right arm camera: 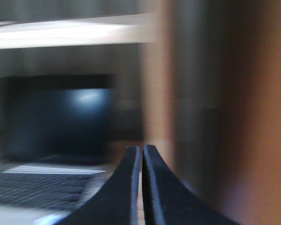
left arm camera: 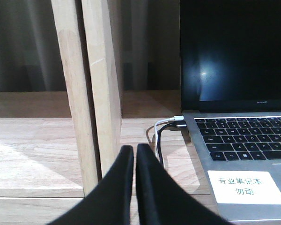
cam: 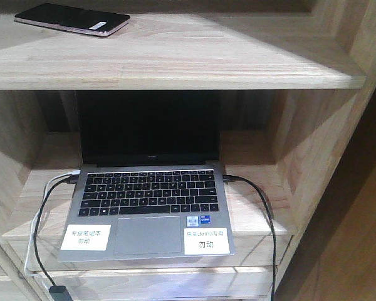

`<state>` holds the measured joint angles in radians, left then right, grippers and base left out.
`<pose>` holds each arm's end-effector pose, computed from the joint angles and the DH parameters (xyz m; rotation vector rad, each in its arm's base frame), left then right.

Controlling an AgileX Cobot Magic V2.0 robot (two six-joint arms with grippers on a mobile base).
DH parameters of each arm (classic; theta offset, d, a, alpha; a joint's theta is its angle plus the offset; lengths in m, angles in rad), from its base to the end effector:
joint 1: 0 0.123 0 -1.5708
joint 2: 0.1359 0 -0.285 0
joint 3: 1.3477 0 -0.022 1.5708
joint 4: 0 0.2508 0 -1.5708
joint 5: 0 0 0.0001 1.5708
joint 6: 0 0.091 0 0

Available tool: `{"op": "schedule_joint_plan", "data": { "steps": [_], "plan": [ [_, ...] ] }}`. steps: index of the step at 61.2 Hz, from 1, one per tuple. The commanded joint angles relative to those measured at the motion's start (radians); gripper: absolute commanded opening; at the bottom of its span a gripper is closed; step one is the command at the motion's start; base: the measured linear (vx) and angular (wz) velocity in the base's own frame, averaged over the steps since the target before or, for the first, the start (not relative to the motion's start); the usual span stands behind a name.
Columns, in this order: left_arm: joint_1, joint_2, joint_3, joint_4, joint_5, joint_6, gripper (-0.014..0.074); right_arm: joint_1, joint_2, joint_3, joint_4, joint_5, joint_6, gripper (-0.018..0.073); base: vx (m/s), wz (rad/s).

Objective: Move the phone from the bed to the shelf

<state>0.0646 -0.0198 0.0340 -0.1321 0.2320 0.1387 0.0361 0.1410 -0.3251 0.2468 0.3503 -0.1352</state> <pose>0.0553 0.0008 0.1819 -0.0247 1.7277 0.0289 0.0517 0.0095 0.2829 -0.0142 1.6424 0.1707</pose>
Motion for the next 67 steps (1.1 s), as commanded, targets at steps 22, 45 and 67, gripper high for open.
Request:
{"op": "schedule_joint_plan", "data": {
  "steps": [22,45,67],
  "plan": [
    [0.001,-0.006,0.002,-0.006,-0.073,-0.004,0.0001,-0.151,-0.123,0.130,-0.025,-0.097,0.027,-0.0004,0.00,0.00],
    [0.001,-0.006,0.002,-0.006,-0.073,-0.004,0.0001,-0.031,-0.125,0.199,-0.182,-0.204,0.135,-0.0004,0.00,0.00],
    [0.001,-0.006,0.002,-0.006,-0.073,-0.004,0.0001,-0.023,-0.139,0.360,-0.267,-0.495,0.228,-0.0004,0.00,0.00]
  ]
}}
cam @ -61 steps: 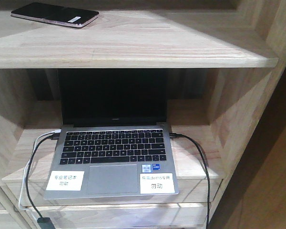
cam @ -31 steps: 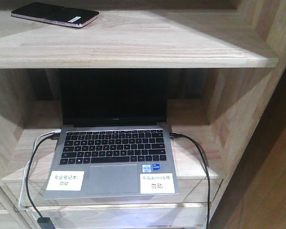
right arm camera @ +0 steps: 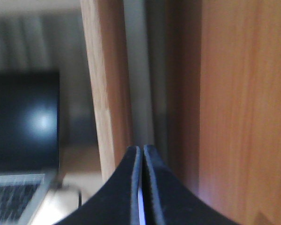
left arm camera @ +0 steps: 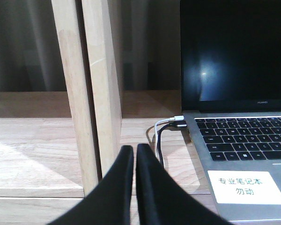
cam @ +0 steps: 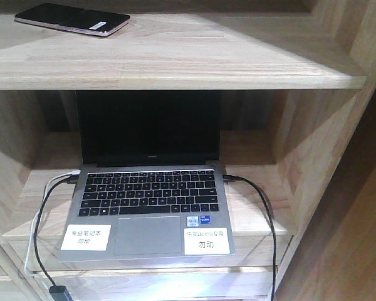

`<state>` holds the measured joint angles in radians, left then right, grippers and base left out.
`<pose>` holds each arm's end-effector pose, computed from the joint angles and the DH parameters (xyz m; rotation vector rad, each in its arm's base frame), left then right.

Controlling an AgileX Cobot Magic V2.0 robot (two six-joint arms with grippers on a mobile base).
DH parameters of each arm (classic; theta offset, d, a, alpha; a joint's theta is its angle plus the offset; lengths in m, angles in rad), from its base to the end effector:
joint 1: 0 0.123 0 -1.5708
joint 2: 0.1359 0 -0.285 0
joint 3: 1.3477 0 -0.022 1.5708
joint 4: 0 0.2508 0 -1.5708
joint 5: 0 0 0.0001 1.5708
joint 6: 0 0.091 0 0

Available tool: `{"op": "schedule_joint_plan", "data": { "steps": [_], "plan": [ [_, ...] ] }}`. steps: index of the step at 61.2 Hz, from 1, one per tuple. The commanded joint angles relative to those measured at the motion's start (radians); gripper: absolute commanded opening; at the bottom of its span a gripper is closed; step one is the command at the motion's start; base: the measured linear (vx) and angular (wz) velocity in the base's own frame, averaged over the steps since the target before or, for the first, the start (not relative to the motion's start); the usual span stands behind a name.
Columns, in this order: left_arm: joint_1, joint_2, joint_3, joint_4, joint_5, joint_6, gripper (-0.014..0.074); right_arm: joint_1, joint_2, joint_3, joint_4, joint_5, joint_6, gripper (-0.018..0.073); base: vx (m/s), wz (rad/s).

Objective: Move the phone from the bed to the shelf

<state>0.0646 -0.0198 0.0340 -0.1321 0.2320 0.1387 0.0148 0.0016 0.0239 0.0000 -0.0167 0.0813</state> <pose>0.0553 0.0008 0.1819 -0.0247 1.7277 0.0289 0.0574 0.0008 0.2065 0.0496 1.4921 0.0776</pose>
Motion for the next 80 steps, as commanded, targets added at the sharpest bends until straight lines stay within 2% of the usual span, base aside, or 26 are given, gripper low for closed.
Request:
{"op": "schedule_joint_plan", "data": {
  "steps": [1,26,80],
  "plan": [
    [0.001,-0.006,0.002,-0.006,-0.073,-0.004,0.0001,-0.002,-0.001,0.011,-0.020,-0.128,0.012,-0.0004,0.00,0.00],
    [0.001,-0.006,0.002,-0.006,-0.073,-0.004,0.0001,-0.002,-0.020,0.012,-0.020,0.093,0.008,-0.0004,0.00,0.00],
    [0.001,-0.006,0.002,-0.006,-0.073,-0.004,0.0001,-0.002,-0.020,0.012,-0.020,0.090,0.008,-0.0004,0.00,0.00]
  ]
}}
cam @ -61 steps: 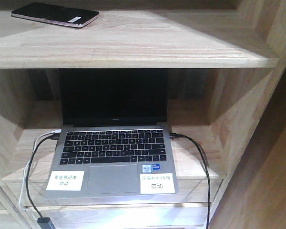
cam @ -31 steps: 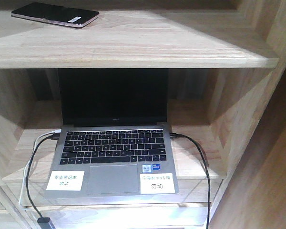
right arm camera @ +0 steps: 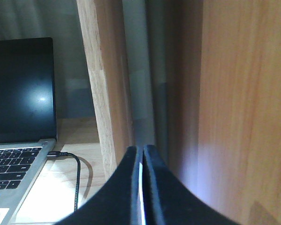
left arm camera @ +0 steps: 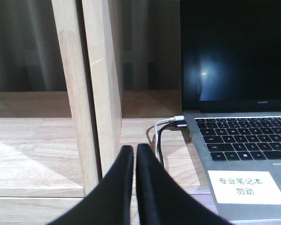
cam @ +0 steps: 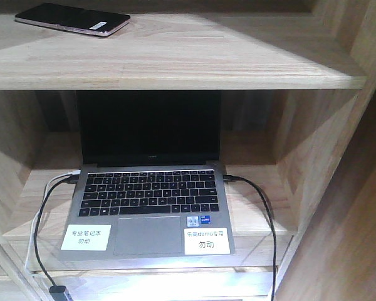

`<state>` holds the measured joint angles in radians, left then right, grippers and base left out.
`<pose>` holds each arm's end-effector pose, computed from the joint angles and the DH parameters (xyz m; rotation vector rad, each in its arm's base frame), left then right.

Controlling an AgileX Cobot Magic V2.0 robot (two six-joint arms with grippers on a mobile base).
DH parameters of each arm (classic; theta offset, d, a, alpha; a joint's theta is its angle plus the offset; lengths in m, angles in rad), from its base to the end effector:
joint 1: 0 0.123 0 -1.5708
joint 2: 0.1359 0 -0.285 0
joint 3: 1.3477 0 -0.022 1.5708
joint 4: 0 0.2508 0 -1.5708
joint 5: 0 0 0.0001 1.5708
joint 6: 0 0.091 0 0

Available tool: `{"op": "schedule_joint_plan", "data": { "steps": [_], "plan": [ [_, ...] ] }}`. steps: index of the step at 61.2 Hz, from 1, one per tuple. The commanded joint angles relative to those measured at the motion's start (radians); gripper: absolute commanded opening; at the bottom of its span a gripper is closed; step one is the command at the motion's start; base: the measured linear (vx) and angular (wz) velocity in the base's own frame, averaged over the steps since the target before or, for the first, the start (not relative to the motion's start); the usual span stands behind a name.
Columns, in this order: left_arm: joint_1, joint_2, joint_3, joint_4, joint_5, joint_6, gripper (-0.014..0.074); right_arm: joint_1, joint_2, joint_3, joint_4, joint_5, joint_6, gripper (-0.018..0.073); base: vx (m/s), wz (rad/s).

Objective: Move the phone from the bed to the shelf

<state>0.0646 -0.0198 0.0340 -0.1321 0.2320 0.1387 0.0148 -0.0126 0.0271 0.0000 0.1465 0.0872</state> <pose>0.0553 0.0008 0.1819 -0.0247 1.7277 0.0289 0.0564 0.0008 0.1914 0.0595 1.6441 0.0779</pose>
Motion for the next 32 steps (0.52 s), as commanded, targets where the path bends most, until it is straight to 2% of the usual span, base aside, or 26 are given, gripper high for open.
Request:
{"op": "schedule_joint_plan", "data": {
  "steps": [1,32],
  "plan": [
    [0.001,-0.006,0.002,-0.006,-0.073,-0.004,0.0001,-0.002,-0.006,0.008,-0.020,-0.073,0.002,-0.0004,0.00,0.00],
    [0.001,-0.006,0.002,-0.006,-0.073,-0.004,0.0001,-0.002,-0.006,0.008,-0.020,-0.073,0.002,-0.0004,0.00,0.00]
  ]
}}
